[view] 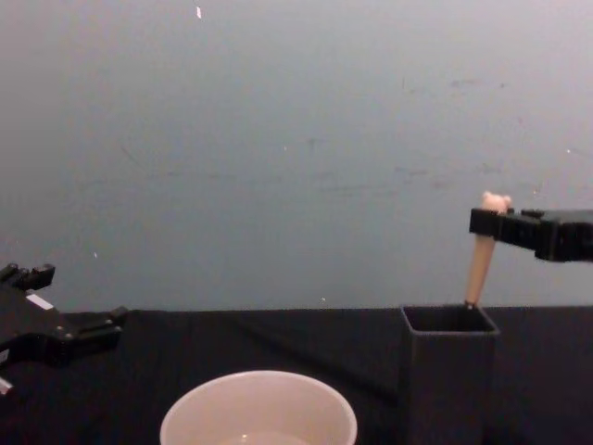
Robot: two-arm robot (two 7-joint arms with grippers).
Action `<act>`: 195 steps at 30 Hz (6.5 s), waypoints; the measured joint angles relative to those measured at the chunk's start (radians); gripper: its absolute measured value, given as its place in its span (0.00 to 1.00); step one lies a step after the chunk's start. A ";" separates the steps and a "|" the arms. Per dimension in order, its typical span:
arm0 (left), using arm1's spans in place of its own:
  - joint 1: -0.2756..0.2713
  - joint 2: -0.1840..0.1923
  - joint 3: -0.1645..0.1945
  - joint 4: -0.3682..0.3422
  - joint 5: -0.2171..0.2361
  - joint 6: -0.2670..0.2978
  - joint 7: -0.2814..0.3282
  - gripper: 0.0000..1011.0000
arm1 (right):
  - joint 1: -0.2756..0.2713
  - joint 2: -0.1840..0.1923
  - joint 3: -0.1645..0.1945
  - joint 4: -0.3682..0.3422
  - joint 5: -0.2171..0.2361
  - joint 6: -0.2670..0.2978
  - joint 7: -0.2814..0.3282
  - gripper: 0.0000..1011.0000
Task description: Pick up the stirring spoon with one hand, stir inside the cup, then place it back in its original position.
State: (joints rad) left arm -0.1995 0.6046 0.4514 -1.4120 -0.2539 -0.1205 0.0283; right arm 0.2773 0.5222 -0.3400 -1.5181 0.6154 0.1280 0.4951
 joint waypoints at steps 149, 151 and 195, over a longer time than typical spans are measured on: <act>0.000 0.000 0.000 0.000 0.000 0.000 0.000 0.99 | 0.012 -0.066 -0.226 -0.027 -0.117 -0.057 0.104 0.21; 0.000 0.000 0.000 0.000 0.000 0.000 0.000 0.99 | 0.013 -0.068 -0.237 -0.028 -0.117 -0.055 0.104 0.21; 0.000 0.000 0.000 0.000 0.000 0.000 0.000 0.99 | 0.097 -0.154 -0.201 0.110 -0.170 -0.056 0.035 0.21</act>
State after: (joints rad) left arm -0.1995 0.6047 0.4514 -1.4119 -0.2539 -0.1205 0.0283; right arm 0.3739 0.3686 -0.5412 -1.4083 0.4450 0.0717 0.5303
